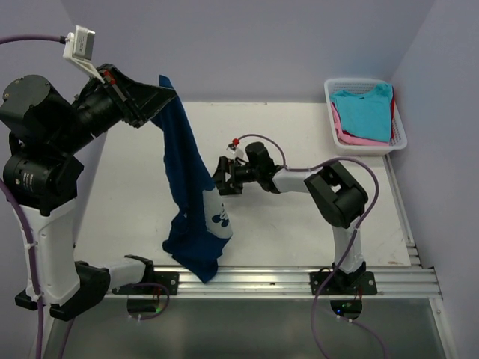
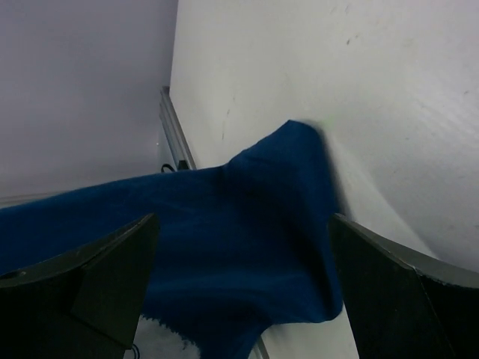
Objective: Fold and stack the t-shirts
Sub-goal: Flatten the tshirt out
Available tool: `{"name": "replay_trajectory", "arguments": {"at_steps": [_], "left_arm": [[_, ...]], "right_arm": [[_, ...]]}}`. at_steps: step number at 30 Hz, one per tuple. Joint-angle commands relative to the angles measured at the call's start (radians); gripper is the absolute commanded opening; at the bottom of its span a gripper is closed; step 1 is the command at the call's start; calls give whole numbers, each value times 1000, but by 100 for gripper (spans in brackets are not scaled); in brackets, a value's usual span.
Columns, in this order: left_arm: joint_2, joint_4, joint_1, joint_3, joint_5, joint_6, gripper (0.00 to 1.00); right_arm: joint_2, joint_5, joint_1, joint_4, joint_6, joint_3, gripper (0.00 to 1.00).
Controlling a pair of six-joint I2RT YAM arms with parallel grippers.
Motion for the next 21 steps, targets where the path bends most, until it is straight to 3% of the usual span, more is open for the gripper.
{"name": "replay_trajectory", "arguments": {"at_steps": [1,8,11,14,15,16,19,21], "left_arm": [[-16,41,2,-2,3,5,0],[-27,24,2,-8,-23,17,0],[-36,19,2,-19,-32,23,0],[-47,18,2,-40,-40,28,0],[-55,21,2,-48,-43,30,0],[-59,24,2,-56,-44,30,0],[-73,25,2,-82,-61,37,0],[-79,24,2,-96,-72,42,0]], "right_arm": [[19,38,78,-57,-59,33,99],[142,101,243,-141,-84,141,99],[157,101,277,-144,-82,148,86],[143,96,281,-144,-78,130,46],[131,102,283,-162,-79,122,16],[119,118,281,-190,-105,118,3],[39,225,281,-351,-206,125,0],[-51,386,280,-512,-262,133,0]]}}
